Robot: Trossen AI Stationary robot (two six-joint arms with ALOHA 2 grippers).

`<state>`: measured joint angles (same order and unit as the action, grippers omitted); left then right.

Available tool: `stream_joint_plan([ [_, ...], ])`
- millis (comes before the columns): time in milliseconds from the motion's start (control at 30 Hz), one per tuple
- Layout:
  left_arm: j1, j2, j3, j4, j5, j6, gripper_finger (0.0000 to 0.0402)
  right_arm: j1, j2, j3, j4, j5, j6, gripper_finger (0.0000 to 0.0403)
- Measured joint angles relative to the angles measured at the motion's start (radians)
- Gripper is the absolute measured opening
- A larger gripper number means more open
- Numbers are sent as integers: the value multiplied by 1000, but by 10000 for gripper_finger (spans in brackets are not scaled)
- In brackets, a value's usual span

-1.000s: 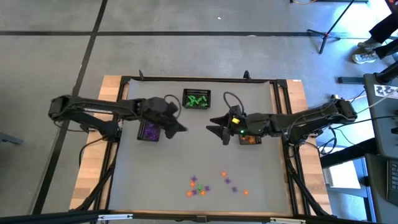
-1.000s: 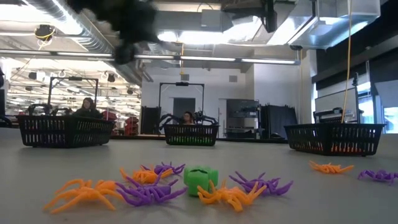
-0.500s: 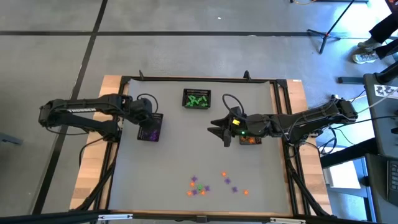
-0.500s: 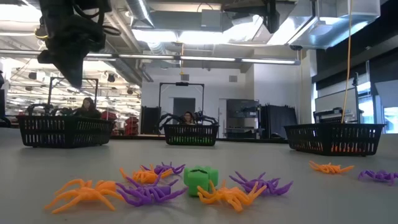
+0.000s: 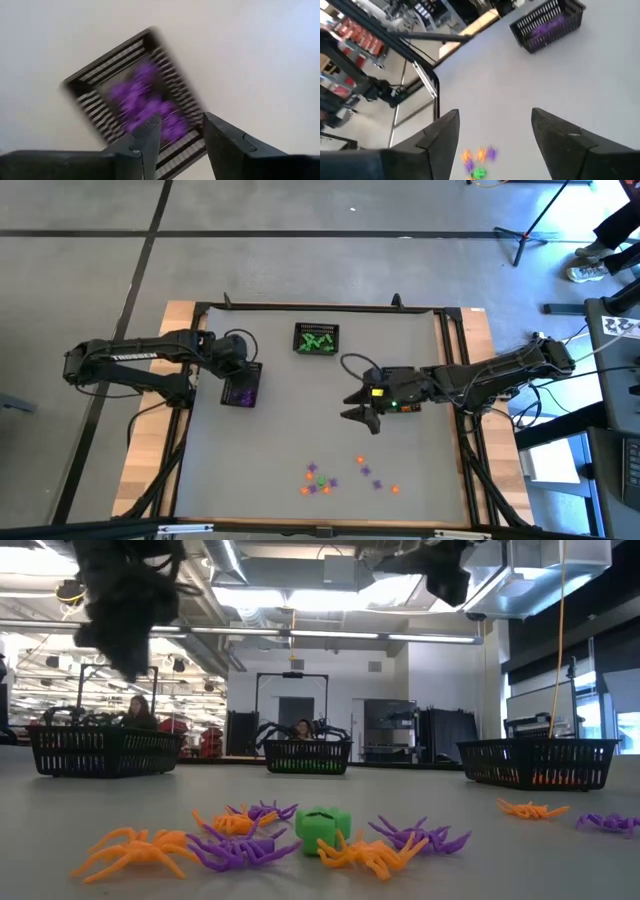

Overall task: Sort Halloween decoration
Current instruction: Put the orange spider toy into the right bin

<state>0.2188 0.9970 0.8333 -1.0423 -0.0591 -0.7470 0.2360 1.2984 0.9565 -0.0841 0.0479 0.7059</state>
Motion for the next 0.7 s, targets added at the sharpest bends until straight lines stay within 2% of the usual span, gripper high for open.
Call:
stream_joint_plan([
  [133, -8, -3, 0, 195, 53, 49, 134, 55, 0, 0, -85, 4, 9, 237],
  [400, -86, -12, 0, 688, 27, 211, 134, 229, 10, 48, -466, 12, 137, 220],
  [500, -117, -7, 0, 769, -6, 287, 134, 279, 16, 50, -523, 20, 215, 214],
  [700, -149, -6, 0, 769, -28, 312, 134, 330, 78, 50, -528, 71, 241, 209],
])
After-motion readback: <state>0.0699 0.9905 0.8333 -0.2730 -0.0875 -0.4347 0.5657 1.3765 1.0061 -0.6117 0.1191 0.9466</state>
